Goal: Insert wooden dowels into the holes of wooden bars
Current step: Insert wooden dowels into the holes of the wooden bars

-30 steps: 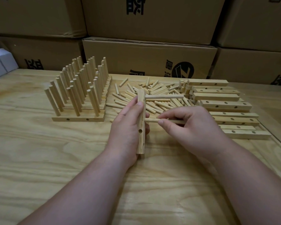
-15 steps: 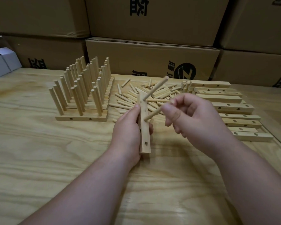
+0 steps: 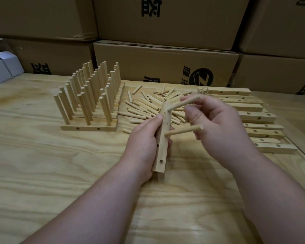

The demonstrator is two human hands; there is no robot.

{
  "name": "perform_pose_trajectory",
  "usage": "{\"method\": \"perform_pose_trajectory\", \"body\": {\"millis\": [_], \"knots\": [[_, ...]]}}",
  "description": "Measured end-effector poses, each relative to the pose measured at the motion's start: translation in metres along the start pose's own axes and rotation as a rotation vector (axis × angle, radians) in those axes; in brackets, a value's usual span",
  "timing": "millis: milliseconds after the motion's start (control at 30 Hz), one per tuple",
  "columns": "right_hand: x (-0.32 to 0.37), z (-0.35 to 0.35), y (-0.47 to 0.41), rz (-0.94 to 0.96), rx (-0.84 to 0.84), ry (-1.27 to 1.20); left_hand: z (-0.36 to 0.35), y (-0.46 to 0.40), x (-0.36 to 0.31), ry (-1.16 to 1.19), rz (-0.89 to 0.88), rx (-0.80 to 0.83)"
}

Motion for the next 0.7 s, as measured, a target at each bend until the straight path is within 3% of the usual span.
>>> {"method": "perform_pose_trajectory", "body": {"millis": [267, 700], "knots": [[0.0035, 0.0089, 0.0006, 0.025, -0.208, -0.17, 0.0006, -0.0024, 0.0008, 0.072, 0.038, -0.029], [0.0057, 0.0059, 0.0046, 0.06, -0.164, -0.133, -0.0004, -0.0023, 0.0021, 0.031, -0.008, 0.038]]}}
Point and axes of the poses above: each hand's wrist, its own y-axis away from the middle knuckle, its own z-axis out of the back of the hand, x = y × z, the point moved 2 cm from there along -y, towards the middle knuckle, and after that the axes turned 3 degrees about y, right-handed, at the moved point
